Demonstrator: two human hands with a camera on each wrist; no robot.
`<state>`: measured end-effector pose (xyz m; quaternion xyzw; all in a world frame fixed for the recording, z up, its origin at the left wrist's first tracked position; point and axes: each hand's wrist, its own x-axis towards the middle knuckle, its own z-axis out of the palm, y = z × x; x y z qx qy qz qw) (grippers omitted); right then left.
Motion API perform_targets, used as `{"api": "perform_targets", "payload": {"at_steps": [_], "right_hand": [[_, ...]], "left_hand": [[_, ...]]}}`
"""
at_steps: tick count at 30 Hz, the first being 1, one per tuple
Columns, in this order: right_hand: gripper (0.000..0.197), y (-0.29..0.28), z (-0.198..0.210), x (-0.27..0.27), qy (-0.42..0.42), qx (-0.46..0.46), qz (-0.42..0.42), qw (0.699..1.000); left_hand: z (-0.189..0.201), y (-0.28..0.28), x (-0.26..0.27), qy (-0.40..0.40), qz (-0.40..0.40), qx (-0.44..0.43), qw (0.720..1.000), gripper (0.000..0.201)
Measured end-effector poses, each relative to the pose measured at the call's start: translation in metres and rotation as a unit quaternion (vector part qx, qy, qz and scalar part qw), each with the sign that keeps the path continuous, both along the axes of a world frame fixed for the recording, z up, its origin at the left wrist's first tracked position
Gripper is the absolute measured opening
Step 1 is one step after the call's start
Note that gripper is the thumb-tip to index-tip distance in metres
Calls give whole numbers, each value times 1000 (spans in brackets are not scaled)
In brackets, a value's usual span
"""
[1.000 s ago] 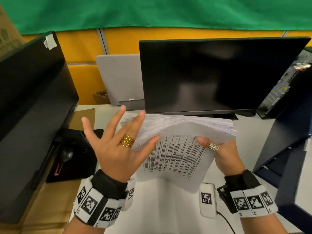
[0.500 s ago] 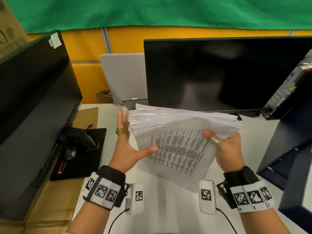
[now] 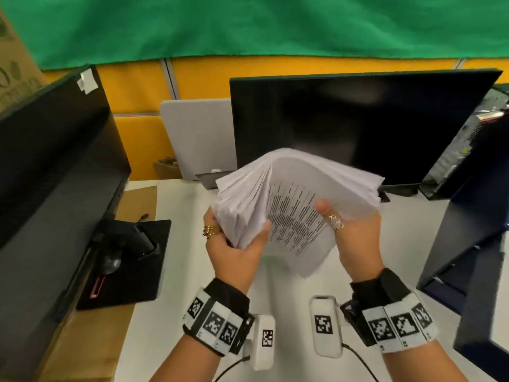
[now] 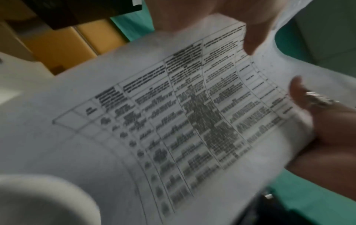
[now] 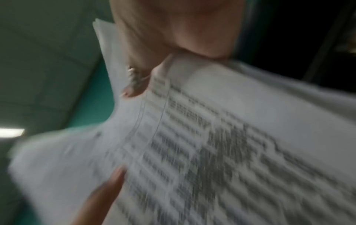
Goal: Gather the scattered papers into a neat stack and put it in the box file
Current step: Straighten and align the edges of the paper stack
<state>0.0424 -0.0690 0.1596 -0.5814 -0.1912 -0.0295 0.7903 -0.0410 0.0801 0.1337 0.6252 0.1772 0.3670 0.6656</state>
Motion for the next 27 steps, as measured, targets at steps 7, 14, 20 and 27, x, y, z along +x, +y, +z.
{"api": "perform_targets", "payload": {"at_steps": [7,14,20,27], "right_hand": [[34,-16,-27,31,103,-132,133,977],[22,-7,-29,34,102,-112,96,984],[53,-5,-38,35,107,-93,56,988],[76,-5,-31,31,81,-10,32,996]], "left_hand": [[-54,70,20,237,-121,-14,964,45],[-26,59,15,128,-182,-84,971,16],[-19,26,21,43,27,-103,993,33],[-38,27,28,36,-24,0,999,68]]}}
